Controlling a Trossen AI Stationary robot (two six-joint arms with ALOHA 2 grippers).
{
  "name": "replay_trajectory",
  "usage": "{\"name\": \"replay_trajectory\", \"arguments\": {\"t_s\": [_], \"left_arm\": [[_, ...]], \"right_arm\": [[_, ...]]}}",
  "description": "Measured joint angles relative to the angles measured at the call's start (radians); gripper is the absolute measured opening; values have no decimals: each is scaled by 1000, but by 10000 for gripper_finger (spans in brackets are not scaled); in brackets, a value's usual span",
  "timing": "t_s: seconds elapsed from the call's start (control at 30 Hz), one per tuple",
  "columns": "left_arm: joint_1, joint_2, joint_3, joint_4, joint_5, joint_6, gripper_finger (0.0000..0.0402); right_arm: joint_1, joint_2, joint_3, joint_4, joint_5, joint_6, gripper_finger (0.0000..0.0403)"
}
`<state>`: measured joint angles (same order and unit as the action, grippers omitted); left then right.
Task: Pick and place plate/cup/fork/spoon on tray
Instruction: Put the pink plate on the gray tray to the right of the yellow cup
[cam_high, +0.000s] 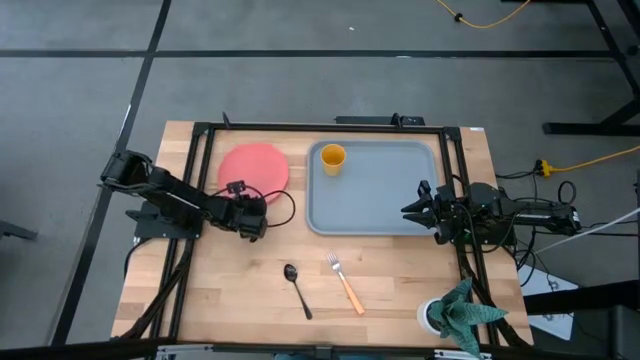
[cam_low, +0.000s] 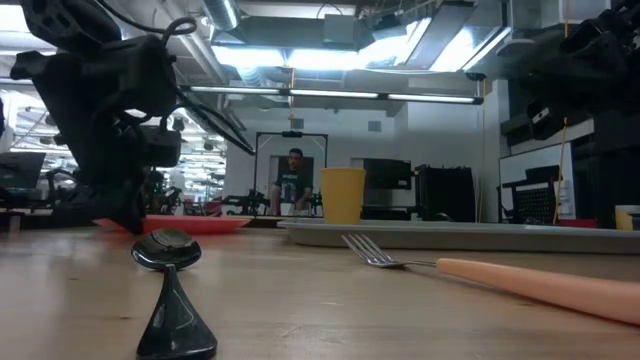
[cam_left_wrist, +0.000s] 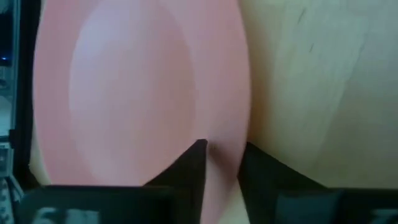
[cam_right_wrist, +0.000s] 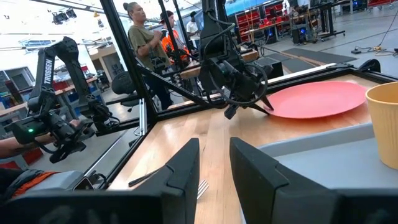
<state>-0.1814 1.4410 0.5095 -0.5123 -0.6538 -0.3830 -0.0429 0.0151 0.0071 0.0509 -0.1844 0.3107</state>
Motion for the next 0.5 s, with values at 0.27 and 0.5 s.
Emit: {"name": "replay_trajectory", "arguments": {"t_s": [0.27,0.5], "left_arm": [[-32,1,86,-77,24,-48,5],[-103,1,389,-434,-90,-92,2]], "right_arm": [[0,0,0,0,0,2,94],[0,0,0,0,0,3,94]]}}
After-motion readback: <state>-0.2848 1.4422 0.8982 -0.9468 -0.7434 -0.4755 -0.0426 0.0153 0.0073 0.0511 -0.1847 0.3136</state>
